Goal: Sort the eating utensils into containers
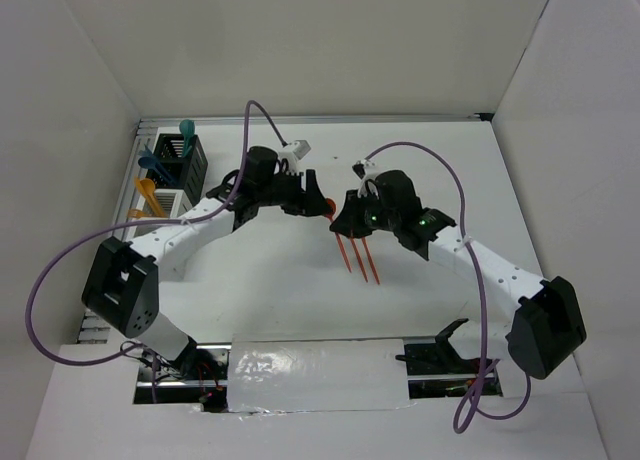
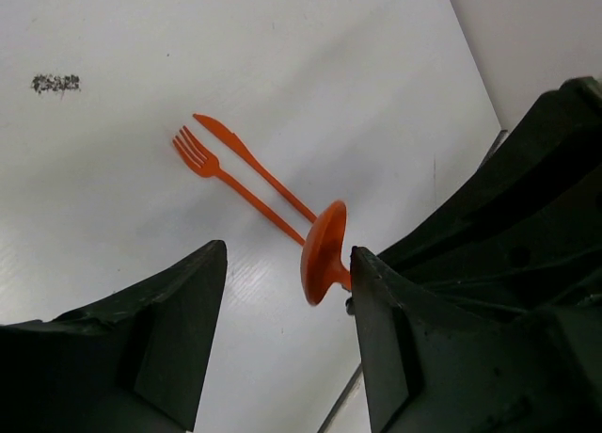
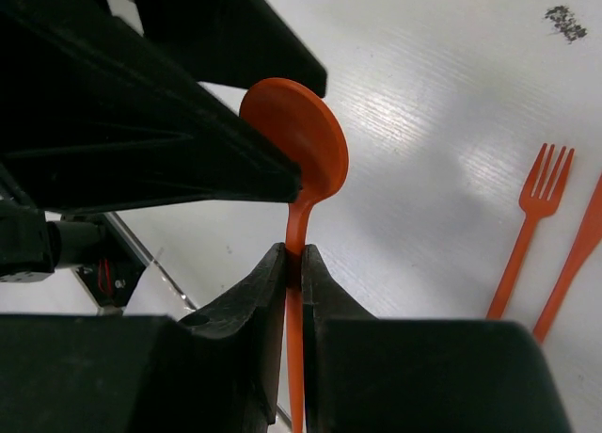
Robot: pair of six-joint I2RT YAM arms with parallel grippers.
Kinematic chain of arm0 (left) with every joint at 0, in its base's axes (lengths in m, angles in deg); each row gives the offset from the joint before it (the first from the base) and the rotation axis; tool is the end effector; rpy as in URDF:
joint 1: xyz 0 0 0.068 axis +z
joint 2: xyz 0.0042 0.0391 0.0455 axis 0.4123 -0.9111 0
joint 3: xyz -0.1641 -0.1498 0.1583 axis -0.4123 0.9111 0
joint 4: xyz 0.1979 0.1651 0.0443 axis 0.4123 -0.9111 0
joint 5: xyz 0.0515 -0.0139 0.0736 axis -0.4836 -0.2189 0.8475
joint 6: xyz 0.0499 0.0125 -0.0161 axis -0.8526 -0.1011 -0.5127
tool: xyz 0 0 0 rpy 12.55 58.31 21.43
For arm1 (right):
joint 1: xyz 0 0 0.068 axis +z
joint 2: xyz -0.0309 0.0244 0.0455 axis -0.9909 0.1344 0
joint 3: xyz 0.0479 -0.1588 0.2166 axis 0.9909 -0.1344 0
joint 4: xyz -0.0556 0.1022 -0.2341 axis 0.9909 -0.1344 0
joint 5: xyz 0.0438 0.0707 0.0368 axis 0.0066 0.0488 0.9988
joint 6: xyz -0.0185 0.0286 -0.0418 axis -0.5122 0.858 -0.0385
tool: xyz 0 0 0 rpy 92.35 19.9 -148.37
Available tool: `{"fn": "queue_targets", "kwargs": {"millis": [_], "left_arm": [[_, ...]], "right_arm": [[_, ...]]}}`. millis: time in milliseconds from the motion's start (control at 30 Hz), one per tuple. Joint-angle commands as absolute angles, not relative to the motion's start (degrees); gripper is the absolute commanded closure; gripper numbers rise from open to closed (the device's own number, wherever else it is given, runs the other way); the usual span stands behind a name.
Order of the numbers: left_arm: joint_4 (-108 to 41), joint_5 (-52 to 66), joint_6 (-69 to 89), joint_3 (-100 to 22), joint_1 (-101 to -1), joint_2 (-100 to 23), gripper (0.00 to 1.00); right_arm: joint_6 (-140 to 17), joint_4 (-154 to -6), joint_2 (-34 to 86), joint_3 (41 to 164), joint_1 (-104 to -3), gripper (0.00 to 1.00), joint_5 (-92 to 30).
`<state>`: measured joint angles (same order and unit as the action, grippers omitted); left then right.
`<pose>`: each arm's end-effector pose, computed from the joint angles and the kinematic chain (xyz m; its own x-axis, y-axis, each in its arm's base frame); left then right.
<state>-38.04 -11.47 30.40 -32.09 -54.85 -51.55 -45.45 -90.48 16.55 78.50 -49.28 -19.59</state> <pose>0.2996 -0.1949 0.2910 -0.7384 -0.1152 -0.6645 0.4837 0.5961 -0.6409 0.2284 0.1621 0.2808 -0.6926 -0.0113 -0.7212 -0.5191 0.7021 0.4875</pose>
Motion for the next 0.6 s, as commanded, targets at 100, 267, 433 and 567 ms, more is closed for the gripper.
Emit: {"fn": "queue_targets", "kwargs": {"millis": [100, 267, 433, 567], "left_arm": [[-34.21, -14.93, 31.81, -35.98, -54.58, -54.39, 0.43], [-33.69, -16.34, 32.34, -36.42, -54.58, -55.01, 0.79], [-34.74, -14.85, 30.85, -36.77, -54.49, -54.49, 0.95], [-37.38, -12.30, 28.66, -38.09, -51.26, -52.56, 0.95]], "right_arm": [[-46.70, -89.21, 15.18, 79.88, -47.56, 0.94, -20.15], [-47.32, -90.35, 15.97, 80.94, -47.65, 0.92, -21.47], [-46.53, -92.80, 15.97, 82.34, -47.65, 0.70, -24.98], [-43.64, -99.12, 15.71, 89.25, -49.05, 0.18, -26.84]]}}
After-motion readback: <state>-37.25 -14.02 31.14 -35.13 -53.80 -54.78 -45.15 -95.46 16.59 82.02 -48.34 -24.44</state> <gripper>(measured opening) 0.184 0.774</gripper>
